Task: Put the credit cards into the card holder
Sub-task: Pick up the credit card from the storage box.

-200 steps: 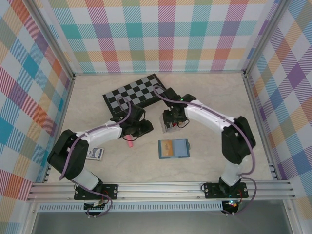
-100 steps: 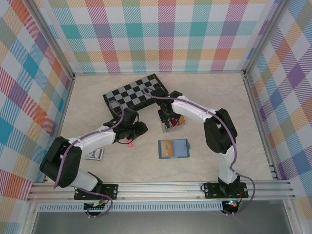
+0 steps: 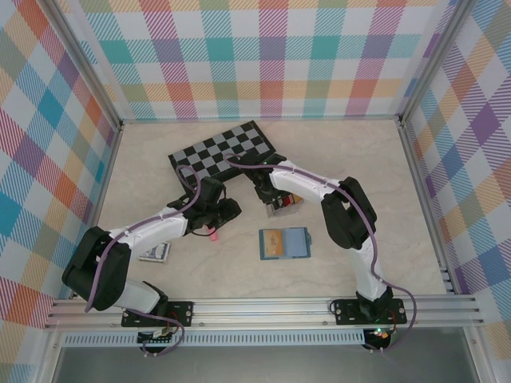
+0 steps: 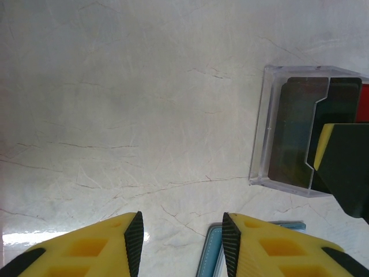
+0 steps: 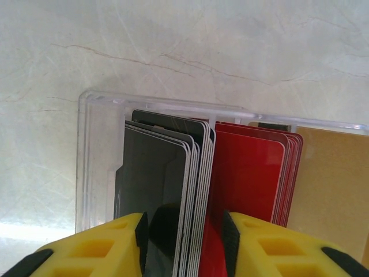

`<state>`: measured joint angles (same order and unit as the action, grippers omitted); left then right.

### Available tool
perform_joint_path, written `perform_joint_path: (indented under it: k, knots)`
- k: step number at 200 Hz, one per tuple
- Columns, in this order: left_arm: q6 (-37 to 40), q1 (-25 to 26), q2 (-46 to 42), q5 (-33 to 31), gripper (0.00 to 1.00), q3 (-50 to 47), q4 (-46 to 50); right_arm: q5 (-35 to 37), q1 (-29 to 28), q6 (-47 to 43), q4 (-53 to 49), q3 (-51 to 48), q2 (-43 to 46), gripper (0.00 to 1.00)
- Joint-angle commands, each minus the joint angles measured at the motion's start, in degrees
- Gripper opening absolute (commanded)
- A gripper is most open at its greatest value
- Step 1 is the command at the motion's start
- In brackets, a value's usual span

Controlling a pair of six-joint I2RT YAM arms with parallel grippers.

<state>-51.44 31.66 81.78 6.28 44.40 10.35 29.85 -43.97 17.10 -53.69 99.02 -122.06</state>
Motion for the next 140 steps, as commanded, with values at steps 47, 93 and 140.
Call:
perform_joint_path:
  k: [47,93,140]
  knots:
    - [-0.24,-0.81,-1.02,-0.68,0.43,-0.71,-0.33,4.08,0.12,-1.28,-1.77,0.29,2.02,0.31]
    - [-0.15,-0.81,-0.69,-0.25,0.43,-0.69,-0.2,4.5,0.11,-1.25,-1.68,-0.14,2.35,0.28]
    - [-0.24,-0.81,-0.64,-0.13,0.43,-0.72,-0.33,6.1,0.18,-1.63,-1.95,-0.23,2.58,0.28]
